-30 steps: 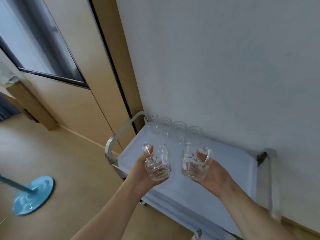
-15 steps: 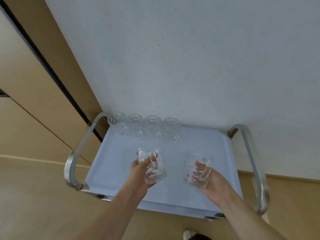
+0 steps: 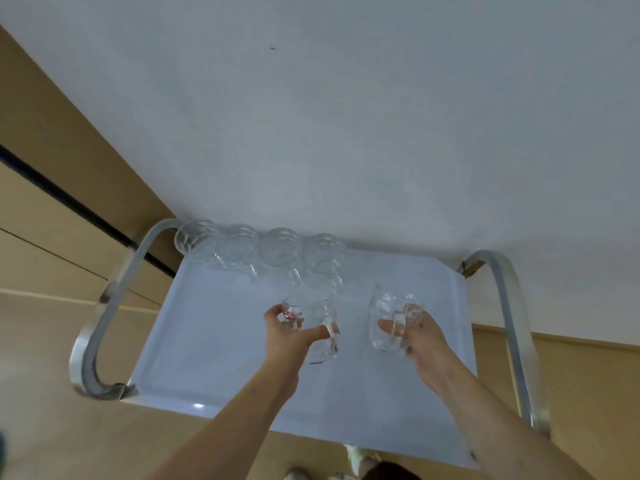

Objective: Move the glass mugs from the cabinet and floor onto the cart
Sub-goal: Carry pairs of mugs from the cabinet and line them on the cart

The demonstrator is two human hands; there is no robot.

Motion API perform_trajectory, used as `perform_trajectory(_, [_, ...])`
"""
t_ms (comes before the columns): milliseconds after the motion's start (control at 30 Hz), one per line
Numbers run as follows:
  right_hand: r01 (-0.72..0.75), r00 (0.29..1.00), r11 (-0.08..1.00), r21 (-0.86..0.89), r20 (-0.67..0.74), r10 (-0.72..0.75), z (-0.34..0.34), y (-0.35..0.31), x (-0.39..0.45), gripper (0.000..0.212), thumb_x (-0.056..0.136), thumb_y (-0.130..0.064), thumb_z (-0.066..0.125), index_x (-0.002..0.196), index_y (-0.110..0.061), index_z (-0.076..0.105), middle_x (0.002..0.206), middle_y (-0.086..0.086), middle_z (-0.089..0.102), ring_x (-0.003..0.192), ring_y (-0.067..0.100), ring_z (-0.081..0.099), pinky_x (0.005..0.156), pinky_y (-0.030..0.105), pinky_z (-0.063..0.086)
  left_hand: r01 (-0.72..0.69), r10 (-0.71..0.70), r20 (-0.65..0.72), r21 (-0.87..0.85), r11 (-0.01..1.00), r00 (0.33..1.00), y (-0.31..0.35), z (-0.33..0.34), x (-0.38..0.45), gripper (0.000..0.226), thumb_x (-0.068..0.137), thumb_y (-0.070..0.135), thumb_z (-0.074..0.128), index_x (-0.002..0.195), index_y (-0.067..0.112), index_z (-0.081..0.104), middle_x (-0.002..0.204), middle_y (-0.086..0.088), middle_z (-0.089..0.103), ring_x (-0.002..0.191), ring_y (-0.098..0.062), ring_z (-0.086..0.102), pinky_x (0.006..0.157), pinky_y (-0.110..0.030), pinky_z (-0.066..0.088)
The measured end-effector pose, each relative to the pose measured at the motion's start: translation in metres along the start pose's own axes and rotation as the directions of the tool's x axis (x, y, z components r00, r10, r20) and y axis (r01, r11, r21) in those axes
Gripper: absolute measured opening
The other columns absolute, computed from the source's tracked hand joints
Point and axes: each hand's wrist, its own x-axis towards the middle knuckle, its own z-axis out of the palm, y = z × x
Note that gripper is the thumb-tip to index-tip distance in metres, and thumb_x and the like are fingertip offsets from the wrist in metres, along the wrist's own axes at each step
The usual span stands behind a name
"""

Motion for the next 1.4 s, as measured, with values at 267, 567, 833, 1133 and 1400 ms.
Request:
perform_trajectory(267, [0.19,0.981,0.954,-0.233,0.018,-0.191,-0.003,-0.015,0.064,0.099,0.052,0.004,0.094,0.136,-0.024,0.048,0.125,-0.009,0.057,0.103,-0.006,0.057,0.076,0.012,0.05,-0.033,0.038,-0.016,0.229,0.973,0.999,-0.008,0.019,0.021,0.103,0.038,0.022,0.098,0.118,0.043,0.036,0.114,0.007,0.06,0.104,-0.012,0.063,0.086,-0.034,0.055])
perform_trajectory(567, [0.32,0.947,0.837,-0.445,0.159,-0.278,-0.001,-0.029,0.111,0.112,0.044,-0.002,0.099,0.139,-0.031,0.048,0.132,-0.01,0.06,0.121,0.009,0.056,0.076,0.002,0.045,-0.132,0.176,-0.047,0.483,0.865,0.983,-0.011,0.028,0.022,0.102,0.041,0.028,0.099,0.116,0.041,0.032,0.109,0.016,0.061,0.096,-0.001,0.062,0.082,-0.027,0.054])
perform_trajectory(833, [0.366,0.93,0.761,-0.536,0.249,-0.272,0.001,-0.04,0.132,0.11,0.043,-0.006,0.1,0.139,-0.025,0.051,0.122,-0.013,0.062,0.114,0.005,0.057,0.08,-0.005,0.036,-0.145,0.204,-0.037,0.576,0.804,0.978,-0.026,0.029,0.016,0.103,0.039,0.029,0.097,0.113,0.046,0.027,0.108,0.023,0.058,0.095,0.008,0.057,0.076,-0.022,0.052])
perform_trajectory(1133, [0.362,0.927,0.789,-0.497,0.279,-0.25,0.001,-0.037,0.141,0.109,0.049,-0.006,0.098,0.143,-0.027,0.048,0.125,-0.01,0.063,0.118,0.005,0.059,0.093,0.004,0.042,-0.201,0.233,0.028,0.615,0.763,0.972,-0.041,0.035,0.013,0.101,0.042,0.031,0.097,0.112,0.048,0.027,0.11,0.02,0.058,0.097,0.005,0.057,0.07,-0.012,0.045])
perform_trajectory(1400, [0.231,0.945,0.827,-0.512,-0.084,-0.316,-0.025,-0.015,0.068,0.058,0.084,-0.021,0.078,0.137,-0.022,0.054,0.124,0.001,0.062,0.108,0.017,0.063,0.087,0.018,0.046,-0.249,0.231,0.108,0.604,0.757,0.967,-0.049,0.051,0.004,0.098,0.039,0.033,0.096,0.108,0.048,0.028,0.107,0.019,0.057,0.096,-0.001,0.059,0.068,-0.013,0.044])
